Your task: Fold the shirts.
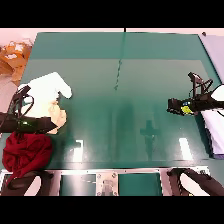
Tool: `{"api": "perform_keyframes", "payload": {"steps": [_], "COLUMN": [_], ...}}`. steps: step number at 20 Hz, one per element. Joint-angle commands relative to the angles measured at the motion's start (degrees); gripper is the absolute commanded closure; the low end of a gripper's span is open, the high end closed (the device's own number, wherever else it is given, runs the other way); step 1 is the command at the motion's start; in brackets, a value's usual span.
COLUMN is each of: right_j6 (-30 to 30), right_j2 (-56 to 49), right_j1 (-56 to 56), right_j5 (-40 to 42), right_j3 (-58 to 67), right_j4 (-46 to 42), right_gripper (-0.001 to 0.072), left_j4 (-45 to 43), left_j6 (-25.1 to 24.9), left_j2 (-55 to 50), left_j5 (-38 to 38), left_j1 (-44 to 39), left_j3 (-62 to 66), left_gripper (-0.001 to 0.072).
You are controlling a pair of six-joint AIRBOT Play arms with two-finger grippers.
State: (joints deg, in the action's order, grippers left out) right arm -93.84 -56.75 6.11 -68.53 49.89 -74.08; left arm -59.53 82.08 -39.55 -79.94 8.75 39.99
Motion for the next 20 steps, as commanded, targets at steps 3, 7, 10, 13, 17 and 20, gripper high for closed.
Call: {"api": "perform_keyframes", "payload": {"steps": [3,7,10,13,17,20], "right_j6": [0.0,0.0,0.0,0.0,0.0,0.0], "right_j2": [0.0,0.0,0.0,0.0,0.0,0.0], "right_j1": [-0.1,-0.1,-0.1,-0.1,0.0,0.0], "right_j5": [0.0,0.0,0.0,0.0,2.5,4.2], "right_j3": [0.0,0.0,0.0,0.0,0.0,0.0], "right_j4": [0.0,0.0,0.0,0.0,0.0,0.0], "right_gripper": [0.0697,0.0697,0.0697,0.0697,0.0697,0.0697], "left_j4": [0.0,0.0,0.0,0.6,0.2,-9.1], "left_j6": [0.0,0.0,0.0,0.0,0.0,7.3], "left_j2": [0.1,0.1,0.1,0.1,0.0,-0.2], "left_j5": [0.0,0.0,0.0,3.0,12.6,25.7], "left_j1": [0.0,0.0,0.0,0.0,0.0,0.0], "left_j3": [0.0,0.0,0.0,0.0,0.0,0.0], "left_gripper": [0.0686,0.0686,0.0685,0.0686,0.0677,-0.0010]}}
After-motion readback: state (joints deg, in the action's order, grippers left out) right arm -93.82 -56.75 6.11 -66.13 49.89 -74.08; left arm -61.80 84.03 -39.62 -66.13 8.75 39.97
